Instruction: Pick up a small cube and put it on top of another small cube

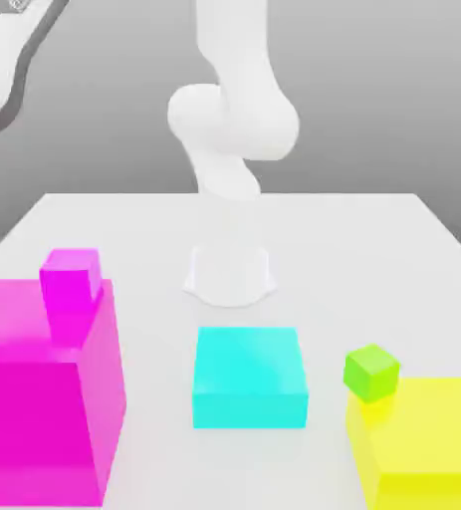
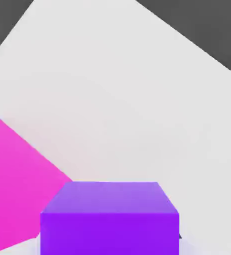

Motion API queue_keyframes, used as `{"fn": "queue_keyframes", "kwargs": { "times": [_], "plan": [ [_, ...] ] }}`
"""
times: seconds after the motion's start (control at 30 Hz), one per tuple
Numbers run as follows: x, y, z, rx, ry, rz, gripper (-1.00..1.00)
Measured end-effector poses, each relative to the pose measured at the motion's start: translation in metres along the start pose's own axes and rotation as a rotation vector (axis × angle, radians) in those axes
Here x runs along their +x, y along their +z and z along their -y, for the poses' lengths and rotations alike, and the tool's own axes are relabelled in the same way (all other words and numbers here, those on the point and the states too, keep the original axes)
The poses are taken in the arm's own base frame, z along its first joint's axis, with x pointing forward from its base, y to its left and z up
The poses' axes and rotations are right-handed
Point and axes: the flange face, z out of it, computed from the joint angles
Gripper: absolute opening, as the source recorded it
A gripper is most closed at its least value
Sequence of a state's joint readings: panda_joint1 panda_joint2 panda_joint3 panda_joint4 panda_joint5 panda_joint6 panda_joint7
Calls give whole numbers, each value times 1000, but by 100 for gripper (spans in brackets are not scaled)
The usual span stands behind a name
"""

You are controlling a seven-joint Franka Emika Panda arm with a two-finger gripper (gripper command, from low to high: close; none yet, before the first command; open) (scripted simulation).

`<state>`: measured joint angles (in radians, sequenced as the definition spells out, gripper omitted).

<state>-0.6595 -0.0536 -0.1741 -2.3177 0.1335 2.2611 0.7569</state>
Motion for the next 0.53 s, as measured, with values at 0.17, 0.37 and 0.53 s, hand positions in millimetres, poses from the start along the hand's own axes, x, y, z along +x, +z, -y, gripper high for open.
{"fn": "queue_keyframes", "kwargs": {
  "times": [0.17,0.37,0.53],
  "plan": [
    [-46,-62,53,-26,45,-9,-100],
    [-83,-44,84,-68,54,-77,-100],
    [-81,-20,82,-69,56,-80,100]
  ]
}}
